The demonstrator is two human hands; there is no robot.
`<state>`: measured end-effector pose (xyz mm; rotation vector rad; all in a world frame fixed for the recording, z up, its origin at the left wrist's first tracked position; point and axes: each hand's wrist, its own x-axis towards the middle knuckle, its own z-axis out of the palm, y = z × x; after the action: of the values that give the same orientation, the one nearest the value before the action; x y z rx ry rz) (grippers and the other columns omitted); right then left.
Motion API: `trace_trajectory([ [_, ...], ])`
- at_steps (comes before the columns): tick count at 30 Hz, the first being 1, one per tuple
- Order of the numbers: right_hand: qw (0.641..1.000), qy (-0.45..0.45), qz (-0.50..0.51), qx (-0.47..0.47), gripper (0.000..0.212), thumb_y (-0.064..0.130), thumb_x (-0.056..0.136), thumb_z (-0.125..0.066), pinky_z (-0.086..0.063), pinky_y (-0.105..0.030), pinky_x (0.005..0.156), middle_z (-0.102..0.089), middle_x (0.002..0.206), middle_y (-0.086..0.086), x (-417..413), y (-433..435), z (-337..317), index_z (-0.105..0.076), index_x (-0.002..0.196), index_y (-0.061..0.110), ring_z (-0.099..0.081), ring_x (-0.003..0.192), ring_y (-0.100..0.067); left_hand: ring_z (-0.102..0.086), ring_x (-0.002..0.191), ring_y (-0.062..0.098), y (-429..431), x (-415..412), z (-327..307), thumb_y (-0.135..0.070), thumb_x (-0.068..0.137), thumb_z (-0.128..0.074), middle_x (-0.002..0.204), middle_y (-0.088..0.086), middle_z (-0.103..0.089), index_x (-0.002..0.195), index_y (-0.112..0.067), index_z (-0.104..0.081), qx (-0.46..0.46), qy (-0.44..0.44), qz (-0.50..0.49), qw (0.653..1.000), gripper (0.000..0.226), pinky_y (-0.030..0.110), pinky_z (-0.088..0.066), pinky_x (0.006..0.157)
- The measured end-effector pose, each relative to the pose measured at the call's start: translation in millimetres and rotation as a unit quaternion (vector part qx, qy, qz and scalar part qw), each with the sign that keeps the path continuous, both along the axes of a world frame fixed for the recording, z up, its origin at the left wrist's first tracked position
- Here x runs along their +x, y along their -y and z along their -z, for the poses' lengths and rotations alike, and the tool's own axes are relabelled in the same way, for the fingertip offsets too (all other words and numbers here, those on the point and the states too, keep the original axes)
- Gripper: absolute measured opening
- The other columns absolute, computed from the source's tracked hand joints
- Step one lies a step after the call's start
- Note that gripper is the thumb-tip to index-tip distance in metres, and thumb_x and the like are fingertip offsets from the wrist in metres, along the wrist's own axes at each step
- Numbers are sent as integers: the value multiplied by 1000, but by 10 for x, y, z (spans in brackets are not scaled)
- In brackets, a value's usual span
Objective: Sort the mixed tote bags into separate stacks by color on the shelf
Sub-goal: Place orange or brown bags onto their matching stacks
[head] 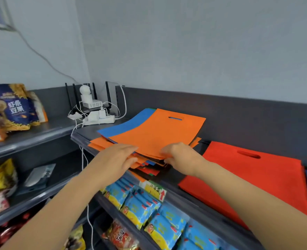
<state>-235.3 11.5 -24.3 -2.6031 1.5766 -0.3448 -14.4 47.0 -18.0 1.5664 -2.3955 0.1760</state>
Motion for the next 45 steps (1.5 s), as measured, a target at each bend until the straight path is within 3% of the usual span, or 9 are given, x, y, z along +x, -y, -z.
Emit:
trace_trajectory([
  [5,999,15,-30,-2,24,20,93,-55,-41,-37,67,-52,68,-5,-30,370,-168,-53,70,15,-49,73,-30,-25,139,10,532,-48,-93,-50,93,-40,152,-6,-30,146,-26,-31,31,-2,12,999,59,24,-21,110],
  [14,969,240,18,55,27,22,81,-72,-35,-21,53,-47,57,2,-181,526,-317,-56,65,6,-40,51,-3,-48,120,9,1198,201,-75,-90,63,-28,134,-14,-51,134,-36,-46,158,1,72,985,91,32,-41,100],
  [20,952,269,139,-50,33,27,84,-68,-37,-29,58,-47,58,4,-103,416,-266,-49,61,13,-41,57,-12,-50,63,12,1457,278,37,-36,97,-44,64,-3,-50,72,-17,-48,54,-27,143,988,32,31,-38,60],
  [24,880,373,292,-30,40,46,90,-54,-52,-37,85,-67,94,-7,-91,308,-181,-65,97,8,-62,88,-21,-47,62,12,1562,345,28,-32,98,-42,60,-5,-45,68,-20,-42,-15,-42,183,982,32,26,-27,53],
  [28,780,502,358,110,43,44,90,-55,-55,-32,77,-61,97,-10,8,136,-67,-60,107,5,-62,82,-19,-46,57,17,1673,441,62,-29,98,-45,57,0,-42,69,-11,-43,-3,-84,197,977,34,31,-28,52],
  [32,907,353,228,23,50,51,58,-73,-46,-13,83,-62,102,8,221,-64,16,-62,100,26,-58,96,-1,-43,53,19,1766,533,114,-27,98,-45,57,3,-42,65,-14,-36,13,-119,187,975,37,33,-28,51],
  [35,975,167,122,-85,36,38,64,-82,-40,-9,80,-60,97,15,303,-134,56,-70,96,27,-54,93,2,-44,56,19,1795,554,125,-29,98,-43,60,3,-42,64,-17,-33,21,-116,186,975,37,32,-27,52],
  [38,960,166,118,-192,8,18,73,-75,-42,-14,71,-64,81,13,343,-88,46,-76,81,22,-55,79,-3,-42,57,16,1782,552,106,-29,99,-41,62,2,-41,65,-18,-32,26,-91,192,977,37,30,-24,50],
  [45,899,292,242,-221,11,11,83,-68,-38,-8,66,-60,74,14,499,102,-138,-69,75,17,-55,70,-2,-39,56,15,1713,568,57,-32,101,-34,63,1,-41,67,-17,-34,54,-84,197,975,37,28,-27,51],
])
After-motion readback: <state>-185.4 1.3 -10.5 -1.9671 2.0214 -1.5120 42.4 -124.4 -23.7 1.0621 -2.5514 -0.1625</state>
